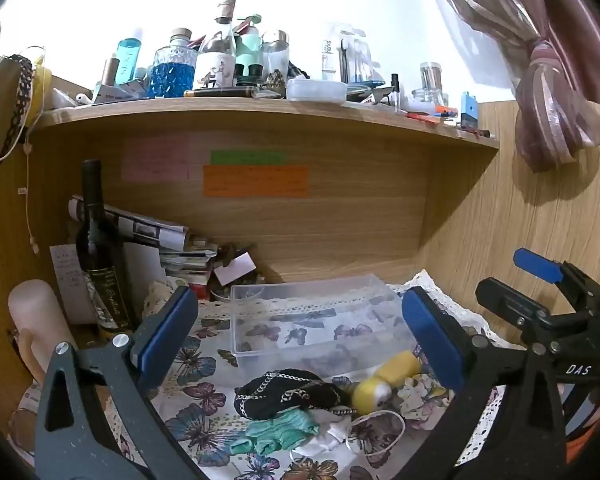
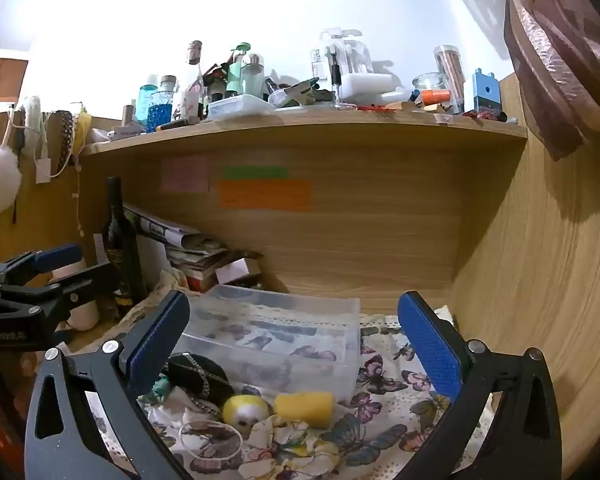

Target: Organize soft objects

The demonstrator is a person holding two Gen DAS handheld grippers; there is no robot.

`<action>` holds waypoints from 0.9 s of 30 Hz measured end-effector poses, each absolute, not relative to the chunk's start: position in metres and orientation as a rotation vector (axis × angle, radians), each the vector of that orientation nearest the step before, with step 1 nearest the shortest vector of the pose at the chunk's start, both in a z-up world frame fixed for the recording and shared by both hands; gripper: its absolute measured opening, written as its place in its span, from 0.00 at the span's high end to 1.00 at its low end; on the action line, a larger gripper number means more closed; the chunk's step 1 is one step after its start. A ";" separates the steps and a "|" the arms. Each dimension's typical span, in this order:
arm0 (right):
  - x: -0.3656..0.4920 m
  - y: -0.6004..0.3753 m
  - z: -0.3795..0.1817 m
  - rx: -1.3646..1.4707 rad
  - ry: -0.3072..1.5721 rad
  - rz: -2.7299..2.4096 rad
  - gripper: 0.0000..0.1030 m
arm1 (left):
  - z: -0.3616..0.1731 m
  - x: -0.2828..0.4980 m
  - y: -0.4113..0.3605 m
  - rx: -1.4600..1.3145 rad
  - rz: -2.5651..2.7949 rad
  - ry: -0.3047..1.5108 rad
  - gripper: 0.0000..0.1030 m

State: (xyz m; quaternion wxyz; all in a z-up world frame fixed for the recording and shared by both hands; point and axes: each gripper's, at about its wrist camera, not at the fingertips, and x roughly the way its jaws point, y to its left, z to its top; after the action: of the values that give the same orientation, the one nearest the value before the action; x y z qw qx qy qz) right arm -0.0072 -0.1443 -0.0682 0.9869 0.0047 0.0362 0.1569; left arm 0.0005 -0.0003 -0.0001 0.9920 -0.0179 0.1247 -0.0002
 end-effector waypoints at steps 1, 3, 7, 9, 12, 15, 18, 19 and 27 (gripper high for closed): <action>-0.007 -0.144 -0.068 0.011 0.077 0.320 0.00 | 0.000 0.000 0.001 -0.052 -0.002 0.240 0.00; -0.008 -0.144 -0.068 0.009 0.076 0.318 0.00 | 0.000 0.000 0.000 -0.044 -0.003 0.240 0.00; -0.008 -0.144 -0.067 0.007 0.076 0.318 0.00 | 0.000 0.000 0.000 -0.036 -0.009 0.240 0.00; -0.006 -0.144 -0.069 0.002 0.077 0.314 0.00 | 0.001 -0.001 0.001 -0.039 -0.010 0.236 0.00; -0.005 -0.144 -0.072 0.005 0.074 0.317 0.00 | 0.002 -0.002 0.000 -0.041 -0.014 0.232 0.00; -0.008 -0.144 -0.068 0.013 0.073 0.330 0.00 | 0.004 -0.003 -0.002 -0.045 -0.022 0.232 0.00; -0.009 -0.142 -0.068 0.015 0.072 0.329 0.00 | 0.005 -0.003 -0.003 -0.038 -0.018 0.229 0.00; -0.008 -0.143 -0.068 0.015 0.072 0.332 0.00 | 0.005 -0.003 -0.004 -0.035 -0.018 0.227 0.00; -0.010 -0.139 -0.067 0.017 0.073 0.340 0.00 | 0.005 -0.005 -0.004 -0.027 -0.011 0.214 0.00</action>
State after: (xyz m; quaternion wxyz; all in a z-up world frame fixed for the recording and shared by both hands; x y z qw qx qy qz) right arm -0.0096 -0.1388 -0.0674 0.9849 0.0084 0.0362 0.1690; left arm -0.0046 -0.0041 0.0049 0.9942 -0.0134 0.1066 -0.0056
